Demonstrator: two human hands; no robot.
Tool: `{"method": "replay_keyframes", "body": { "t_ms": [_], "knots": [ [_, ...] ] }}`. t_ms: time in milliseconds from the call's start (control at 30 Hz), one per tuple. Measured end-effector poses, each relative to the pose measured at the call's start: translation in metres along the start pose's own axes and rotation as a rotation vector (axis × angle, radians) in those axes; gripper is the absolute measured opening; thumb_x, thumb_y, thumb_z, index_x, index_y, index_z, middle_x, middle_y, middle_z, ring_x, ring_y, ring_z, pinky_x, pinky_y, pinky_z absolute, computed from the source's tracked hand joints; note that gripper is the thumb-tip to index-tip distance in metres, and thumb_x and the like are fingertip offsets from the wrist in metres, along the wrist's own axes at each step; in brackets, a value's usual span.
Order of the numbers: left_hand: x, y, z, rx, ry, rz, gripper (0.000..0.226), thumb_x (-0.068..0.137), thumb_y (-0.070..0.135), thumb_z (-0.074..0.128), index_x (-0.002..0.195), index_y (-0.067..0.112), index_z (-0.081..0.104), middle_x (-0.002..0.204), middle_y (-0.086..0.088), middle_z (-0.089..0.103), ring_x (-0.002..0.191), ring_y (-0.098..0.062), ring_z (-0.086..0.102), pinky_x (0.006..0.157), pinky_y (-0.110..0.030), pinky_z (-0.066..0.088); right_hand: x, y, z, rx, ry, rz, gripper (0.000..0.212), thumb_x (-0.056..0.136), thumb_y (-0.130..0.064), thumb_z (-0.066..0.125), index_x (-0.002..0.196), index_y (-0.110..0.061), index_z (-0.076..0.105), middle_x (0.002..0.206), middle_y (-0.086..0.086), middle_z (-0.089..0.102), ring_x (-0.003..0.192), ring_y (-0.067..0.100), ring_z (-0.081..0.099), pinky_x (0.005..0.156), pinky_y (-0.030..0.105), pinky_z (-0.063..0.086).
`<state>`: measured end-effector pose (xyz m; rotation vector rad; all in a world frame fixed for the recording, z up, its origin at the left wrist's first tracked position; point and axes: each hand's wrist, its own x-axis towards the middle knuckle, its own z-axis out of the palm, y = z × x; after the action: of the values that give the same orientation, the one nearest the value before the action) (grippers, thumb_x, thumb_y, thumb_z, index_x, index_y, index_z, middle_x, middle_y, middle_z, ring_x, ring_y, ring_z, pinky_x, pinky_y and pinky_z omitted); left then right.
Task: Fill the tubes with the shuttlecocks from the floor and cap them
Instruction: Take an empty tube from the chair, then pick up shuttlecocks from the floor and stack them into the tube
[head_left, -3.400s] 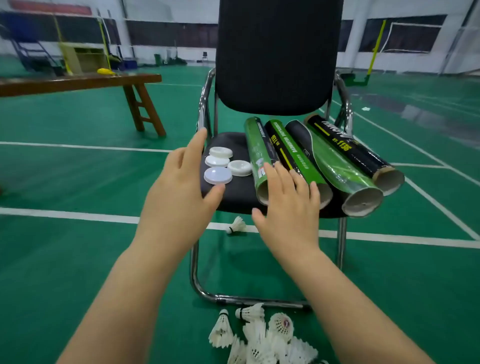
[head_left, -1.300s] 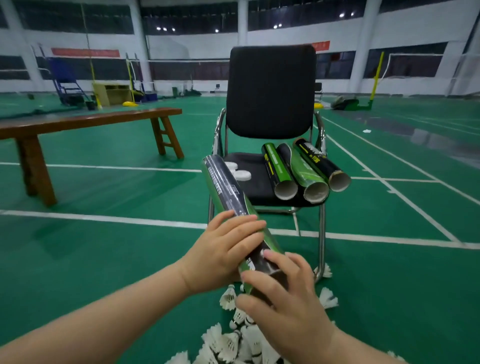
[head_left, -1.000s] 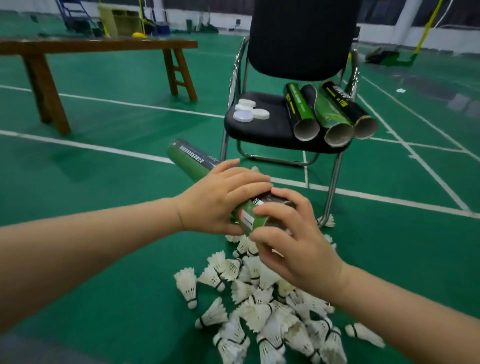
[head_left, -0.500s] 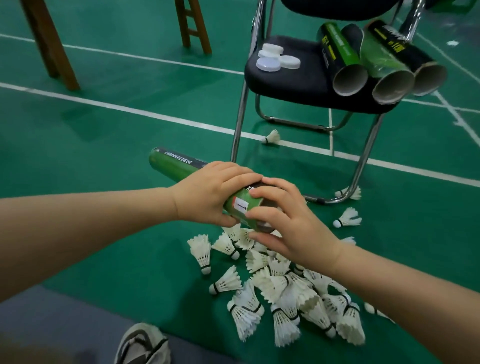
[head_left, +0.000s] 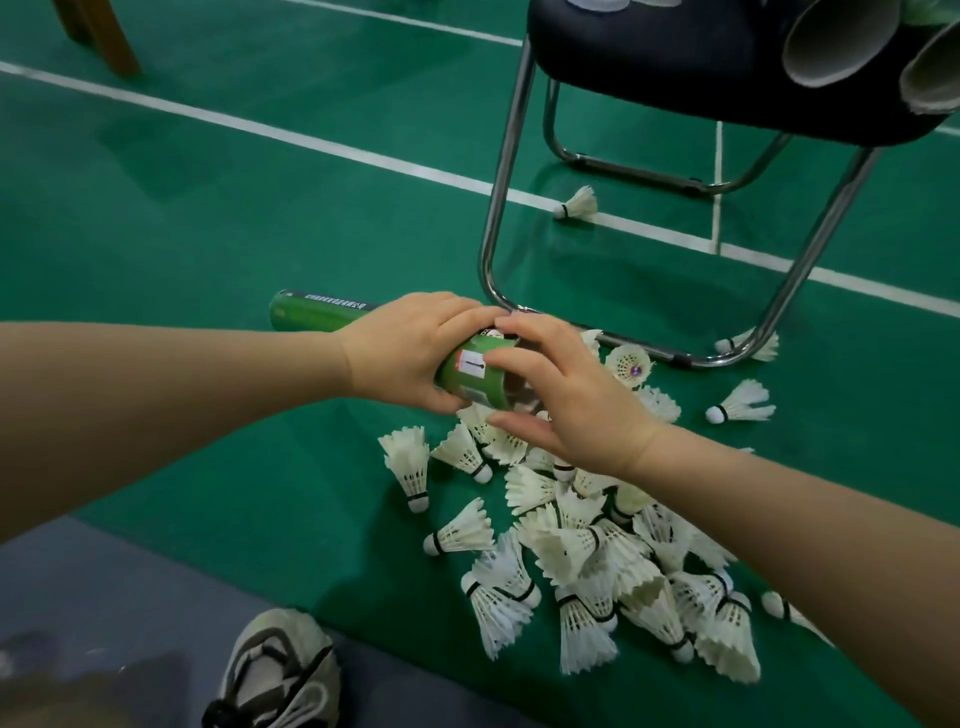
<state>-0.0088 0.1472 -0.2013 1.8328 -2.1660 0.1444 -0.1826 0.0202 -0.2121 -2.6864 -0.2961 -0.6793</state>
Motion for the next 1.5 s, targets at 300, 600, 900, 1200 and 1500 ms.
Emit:
{"method": "replay_keyframes", "body": {
  "t_ms": [300,600,900,1200,1500],
  "knots": [
    [-0.027,-0.035,0.012,0.033,-0.037,-0.192,0.074,0.059,0.056,0.052,0.119,0.014,0.038,0.093,-0.009,0.066,0.075,-0.027,0.063,0.063,-0.030,0.051,0.015,0.032,0.042,-0.116,-0.029,0.209,0.072,0.080,-0.050,0.049,0.137,-0.011,0.031,0.134,0.011,0.048,0.123,0.020,0.037,0.107,0.044,0.025],
    [-0.069,-0.050,0.040,0.048,-0.128,-0.317,0.072,0.059,0.060,0.050,0.115,0.015,0.043,0.087,-0.004,0.066,0.069,-0.024,0.063,0.055,-0.028,0.050,0.001,0.047,0.110,-0.252,-0.696,0.418,0.060,0.091,-0.061,0.028,0.139,-0.027,0.037,0.149,-0.005,0.032,0.142,0.015,0.014,0.113,0.050,0.000],
    [-0.066,-0.053,0.050,0.019,-0.159,-0.377,0.074,0.059,0.060,0.049,0.118,0.017,0.037,0.092,-0.006,0.065,0.075,-0.027,0.062,0.061,-0.034,0.054,0.016,0.036,0.154,-0.355,-0.961,0.334,0.026,0.089,-0.042,0.051,0.108,-0.026,0.059,0.135,-0.001,0.048,0.135,0.024,0.026,0.111,0.059,-0.003],
    [-0.073,-0.049,0.037,-0.071,0.023,-0.551,0.075,0.056,0.032,0.076,0.119,0.005,0.048,0.102,-0.011,0.062,0.083,-0.027,0.059,0.072,-0.026,0.040,0.027,0.036,0.101,0.462,0.136,1.040,0.024,0.098,-0.024,0.041,0.075,-0.018,0.041,0.064,-0.004,0.043,0.052,0.005,0.034,0.050,0.023,0.031],
    [-0.060,-0.013,0.039,-0.105,0.031,-0.608,0.077,0.058,0.030,0.080,0.124,0.009,0.046,0.106,-0.008,0.060,0.089,-0.025,0.056,0.073,-0.029,0.043,0.027,-0.007,0.050,0.609,0.528,0.865,0.018,0.094,-0.023,0.044,0.081,-0.017,0.055,0.067,-0.003,0.053,0.059,0.012,0.042,0.053,0.033,0.037]
  ]
}}
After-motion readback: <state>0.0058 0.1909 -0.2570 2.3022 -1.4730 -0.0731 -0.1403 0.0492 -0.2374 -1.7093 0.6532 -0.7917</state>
